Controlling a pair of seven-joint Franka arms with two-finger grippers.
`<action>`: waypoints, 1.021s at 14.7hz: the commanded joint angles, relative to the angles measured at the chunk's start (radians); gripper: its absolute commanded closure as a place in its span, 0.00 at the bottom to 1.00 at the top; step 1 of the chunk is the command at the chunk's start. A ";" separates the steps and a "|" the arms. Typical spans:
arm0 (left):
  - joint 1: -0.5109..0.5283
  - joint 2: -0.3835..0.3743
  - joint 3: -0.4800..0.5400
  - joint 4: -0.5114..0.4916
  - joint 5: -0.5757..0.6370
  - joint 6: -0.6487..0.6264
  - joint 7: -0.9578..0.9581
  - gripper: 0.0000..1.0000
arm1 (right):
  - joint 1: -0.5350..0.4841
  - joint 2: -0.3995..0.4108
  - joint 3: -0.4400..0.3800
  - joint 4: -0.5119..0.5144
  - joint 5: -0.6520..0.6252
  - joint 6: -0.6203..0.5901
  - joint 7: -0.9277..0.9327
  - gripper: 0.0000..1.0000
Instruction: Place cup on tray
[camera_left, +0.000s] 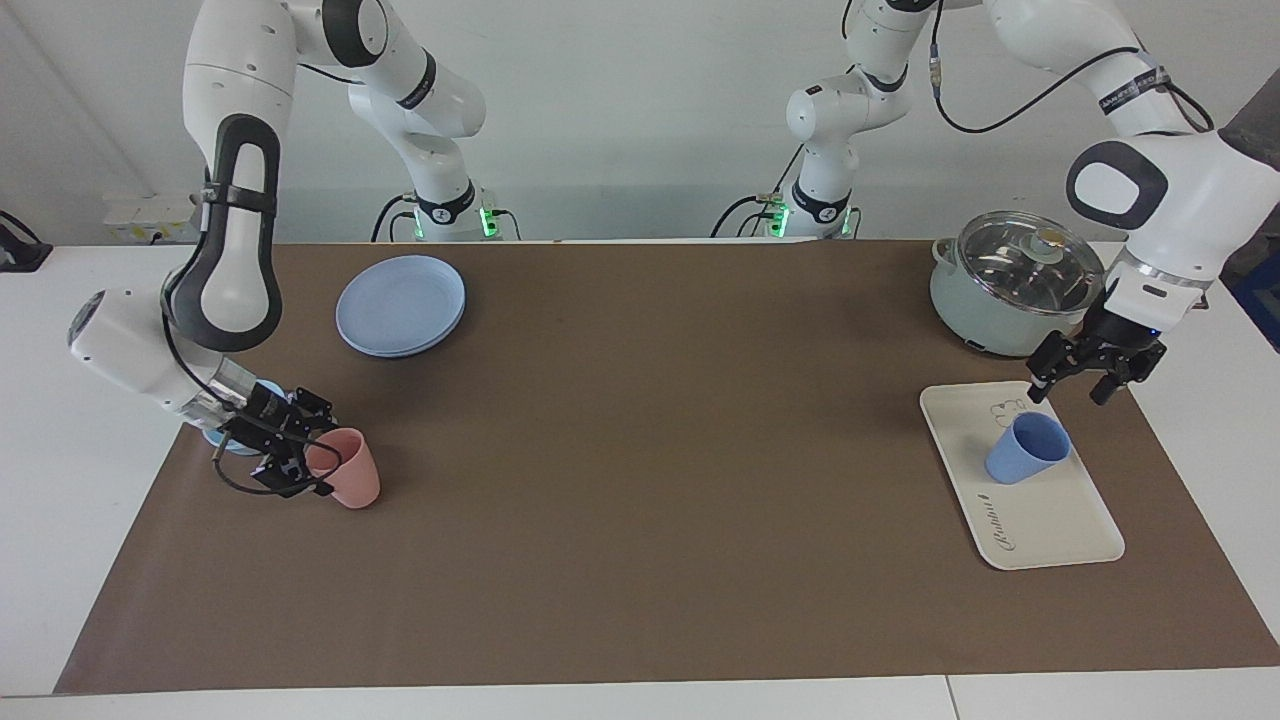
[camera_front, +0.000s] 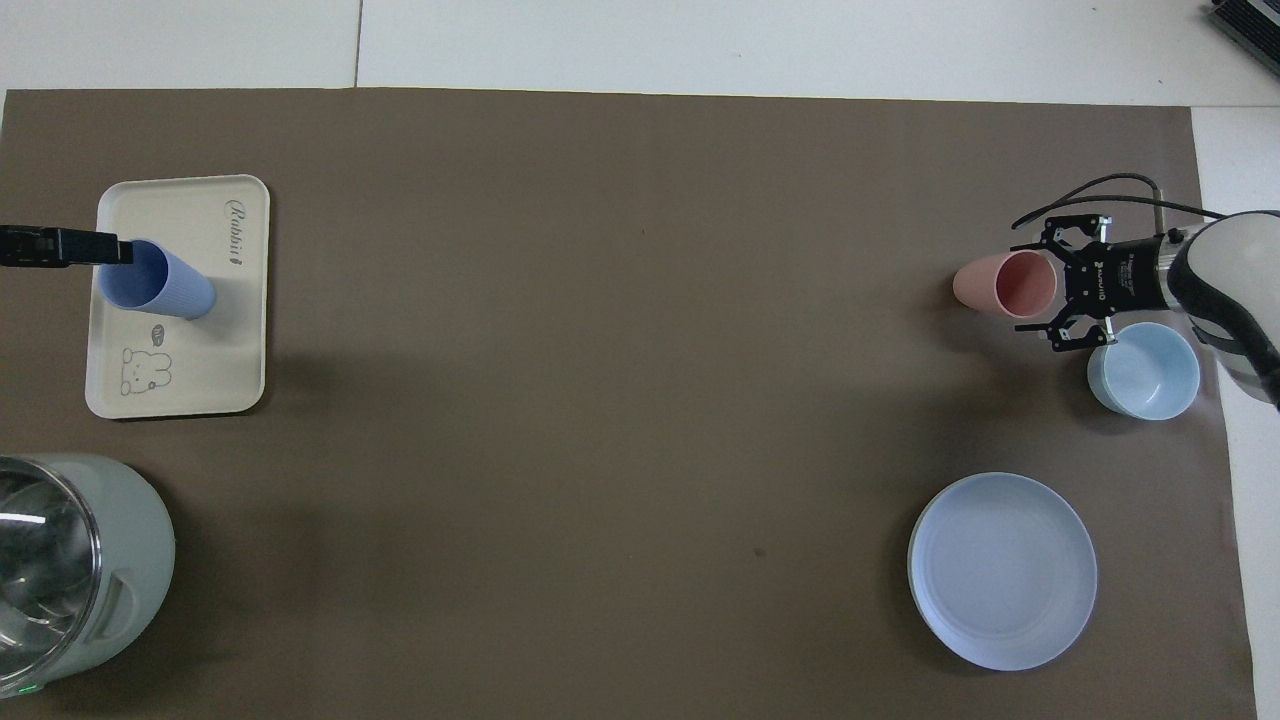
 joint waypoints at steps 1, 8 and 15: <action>-0.087 -0.074 0.010 -0.002 0.064 -0.129 -0.083 0.00 | -0.007 -0.037 0.004 -0.012 -0.101 0.034 -0.108 0.00; -0.293 -0.178 0.009 -0.024 0.090 -0.374 -0.239 0.00 | 0.011 -0.066 0.015 -0.019 -0.146 0.138 -0.343 0.00; -0.271 -0.168 0.019 0.159 0.124 -0.544 -0.206 0.00 | 0.062 -0.146 0.015 -0.031 -0.289 0.121 -0.761 0.00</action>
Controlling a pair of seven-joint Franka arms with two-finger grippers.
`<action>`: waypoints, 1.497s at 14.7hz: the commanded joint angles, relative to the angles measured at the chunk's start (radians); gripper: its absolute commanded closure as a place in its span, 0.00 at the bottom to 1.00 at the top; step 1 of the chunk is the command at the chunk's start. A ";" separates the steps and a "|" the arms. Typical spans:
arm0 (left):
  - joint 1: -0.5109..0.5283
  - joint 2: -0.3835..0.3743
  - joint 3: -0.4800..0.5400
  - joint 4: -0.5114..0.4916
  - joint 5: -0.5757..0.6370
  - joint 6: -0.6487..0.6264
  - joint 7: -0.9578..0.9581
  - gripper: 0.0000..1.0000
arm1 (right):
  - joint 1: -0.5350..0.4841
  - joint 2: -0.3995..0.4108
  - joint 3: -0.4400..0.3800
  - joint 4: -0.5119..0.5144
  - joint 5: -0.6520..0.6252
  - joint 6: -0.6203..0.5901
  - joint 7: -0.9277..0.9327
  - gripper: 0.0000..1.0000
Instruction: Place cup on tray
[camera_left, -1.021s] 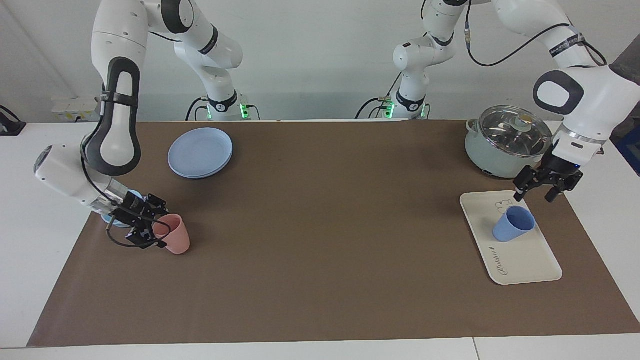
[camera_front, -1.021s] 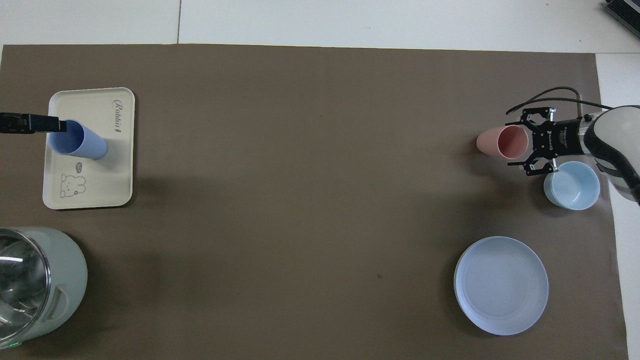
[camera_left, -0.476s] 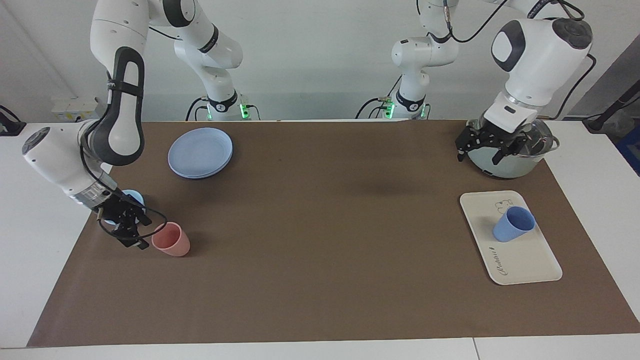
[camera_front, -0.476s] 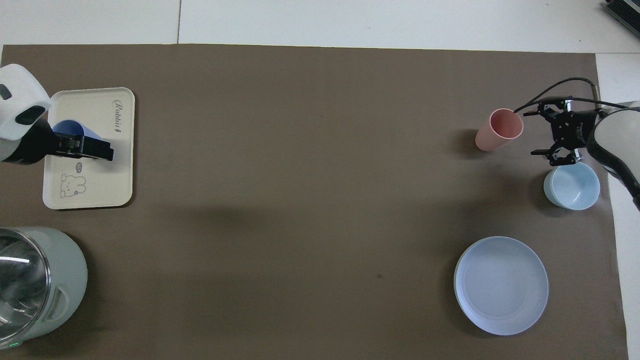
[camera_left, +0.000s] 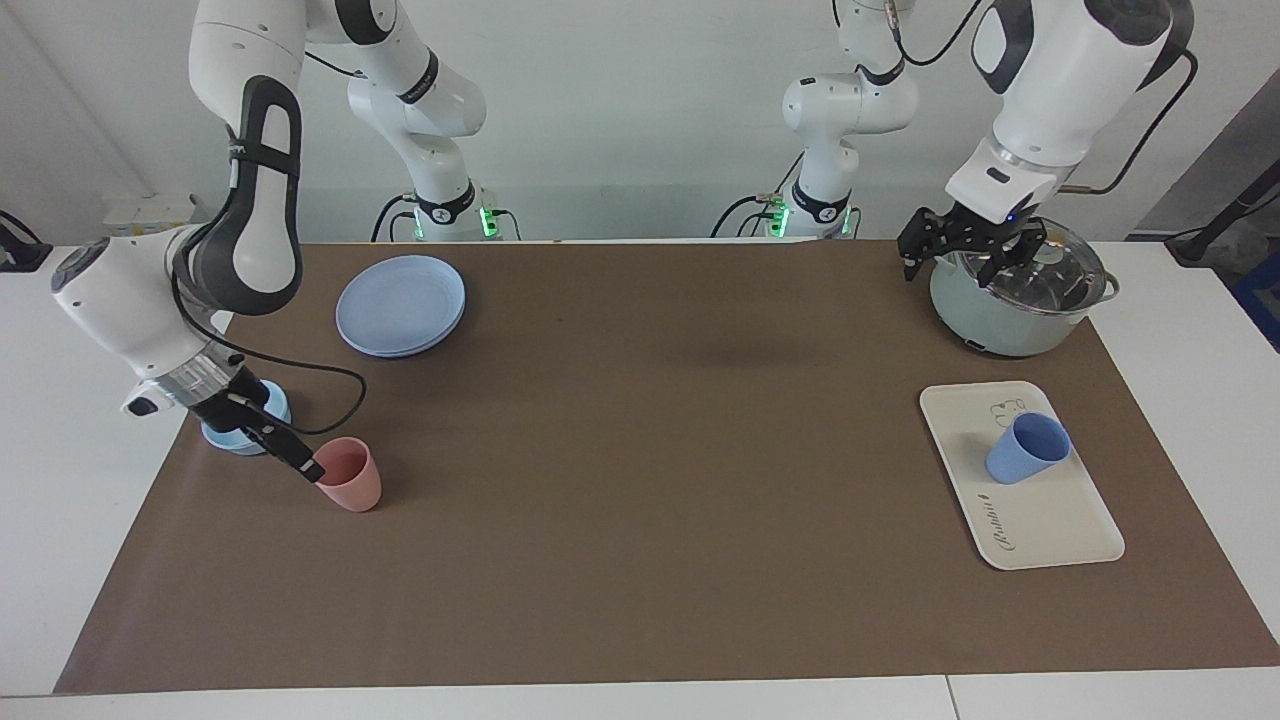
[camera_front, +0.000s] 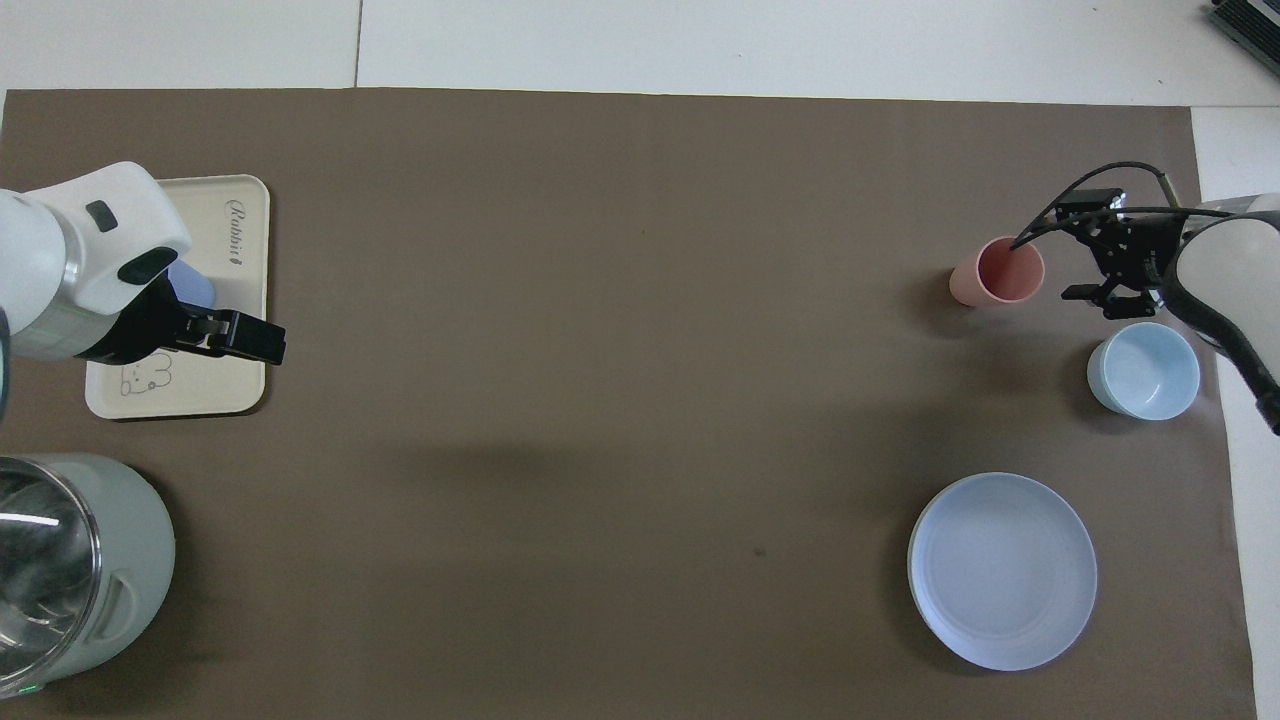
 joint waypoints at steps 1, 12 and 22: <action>0.011 0.007 0.007 0.033 0.003 -0.019 0.008 0.00 | 0.028 -0.063 0.004 -0.032 -0.161 -0.029 -0.029 0.00; 0.040 -0.002 0.009 0.028 -0.021 -0.005 -0.013 0.00 | 0.186 -0.353 0.012 0.025 -0.387 -0.514 -0.032 0.00; 0.040 -0.005 0.009 0.024 -0.021 -0.005 -0.013 0.00 | 0.173 -0.282 0.021 0.244 -0.373 -0.746 -0.028 0.00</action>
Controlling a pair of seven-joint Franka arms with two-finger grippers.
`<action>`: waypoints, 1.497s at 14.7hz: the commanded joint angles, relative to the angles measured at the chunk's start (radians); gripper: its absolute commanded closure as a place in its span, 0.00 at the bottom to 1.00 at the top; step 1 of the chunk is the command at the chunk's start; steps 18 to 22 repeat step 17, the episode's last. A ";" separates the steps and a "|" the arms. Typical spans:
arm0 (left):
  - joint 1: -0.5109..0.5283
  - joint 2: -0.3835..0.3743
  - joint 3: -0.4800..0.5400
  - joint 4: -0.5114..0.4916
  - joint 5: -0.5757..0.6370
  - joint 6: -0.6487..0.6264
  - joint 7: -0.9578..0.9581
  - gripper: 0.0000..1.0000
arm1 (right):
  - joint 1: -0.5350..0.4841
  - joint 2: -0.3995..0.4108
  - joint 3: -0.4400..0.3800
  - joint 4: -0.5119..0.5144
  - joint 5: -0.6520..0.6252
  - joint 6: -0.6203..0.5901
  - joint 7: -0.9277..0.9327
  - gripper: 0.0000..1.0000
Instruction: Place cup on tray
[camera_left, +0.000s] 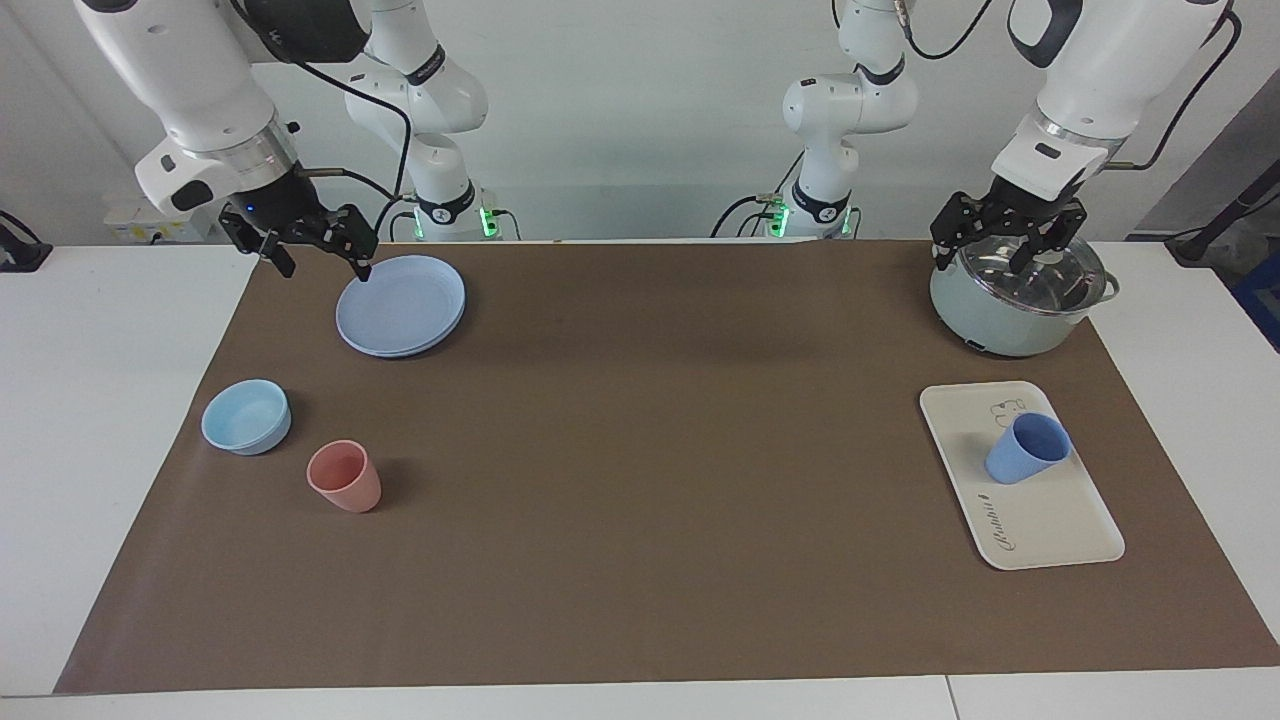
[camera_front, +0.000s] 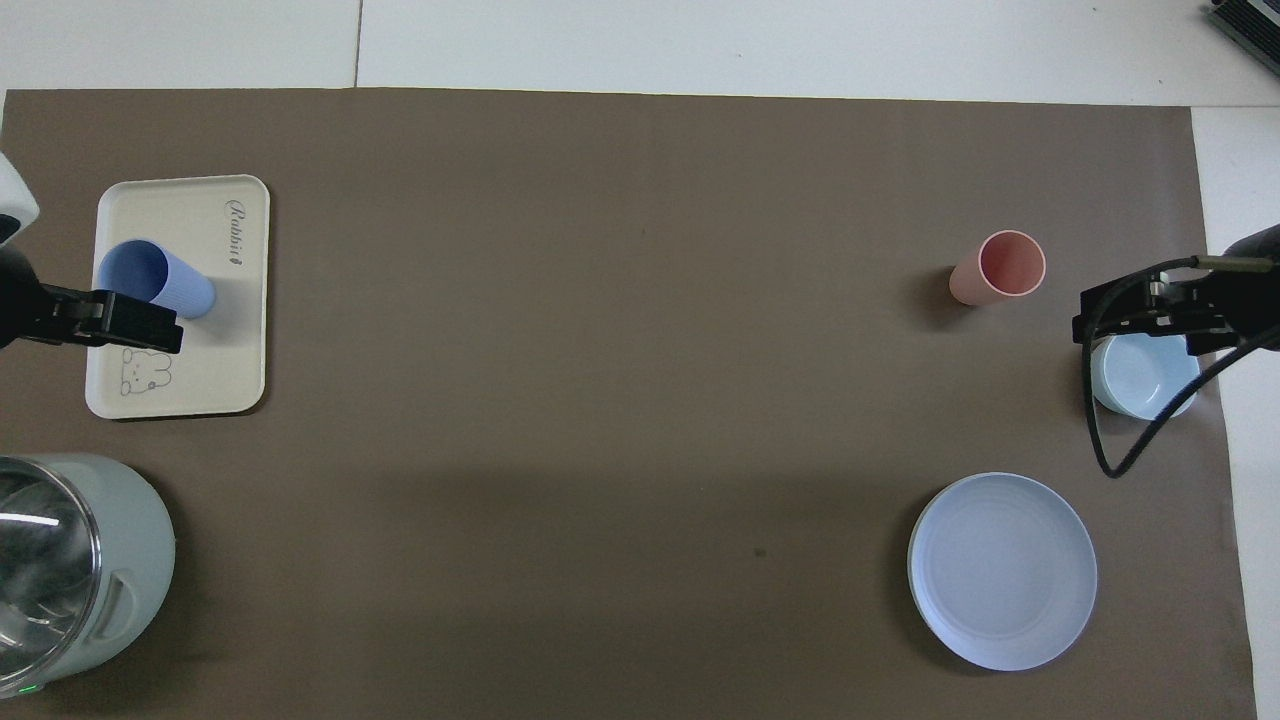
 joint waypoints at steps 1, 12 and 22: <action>0.010 -0.007 -0.004 0.002 -0.014 -0.001 -0.005 0.00 | -0.017 0.014 0.012 0.022 -0.011 -0.014 -0.016 0.00; 0.007 -0.008 -0.006 -0.001 -0.012 0.000 0.006 0.00 | -0.013 0.004 0.009 0.031 -0.030 -0.012 -0.022 0.00; 0.007 -0.008 -0.006 -0.001 -0.012 -0.001 0.008 0.00 | -0.010 -0.022 0.009 0.031 -0.030 -0.020 -0.022 0.00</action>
